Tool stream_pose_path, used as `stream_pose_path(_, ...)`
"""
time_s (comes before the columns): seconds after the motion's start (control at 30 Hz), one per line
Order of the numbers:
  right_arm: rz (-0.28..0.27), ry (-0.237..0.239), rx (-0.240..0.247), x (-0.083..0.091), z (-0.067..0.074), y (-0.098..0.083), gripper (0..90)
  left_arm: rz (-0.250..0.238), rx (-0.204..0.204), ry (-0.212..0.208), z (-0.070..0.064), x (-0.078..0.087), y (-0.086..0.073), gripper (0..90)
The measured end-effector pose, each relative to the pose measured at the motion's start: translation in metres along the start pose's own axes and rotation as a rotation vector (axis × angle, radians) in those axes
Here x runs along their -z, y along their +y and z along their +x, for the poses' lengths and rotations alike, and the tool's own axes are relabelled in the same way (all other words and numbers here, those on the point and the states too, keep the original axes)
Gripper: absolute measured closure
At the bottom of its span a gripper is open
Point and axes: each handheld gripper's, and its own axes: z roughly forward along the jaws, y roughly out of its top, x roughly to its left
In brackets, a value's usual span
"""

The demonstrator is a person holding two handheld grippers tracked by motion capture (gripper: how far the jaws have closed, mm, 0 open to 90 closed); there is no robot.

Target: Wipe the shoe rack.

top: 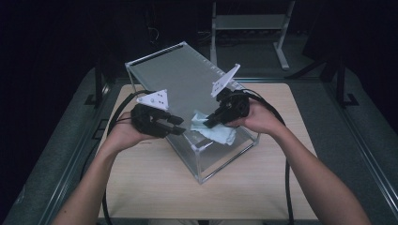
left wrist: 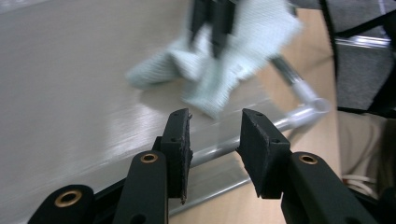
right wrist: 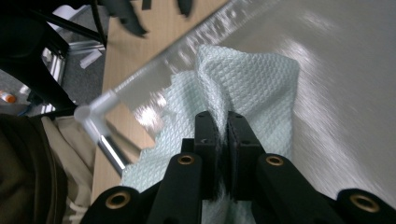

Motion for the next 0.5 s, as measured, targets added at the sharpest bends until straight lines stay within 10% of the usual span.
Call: stream_pose_path(0.5, 0.057, -0.043, -0.014, 0.028, -0.010, -0.033, 83.3, -0.012, -0.048, -0.122, -0.035, -0.035, 0.022, 59.7)
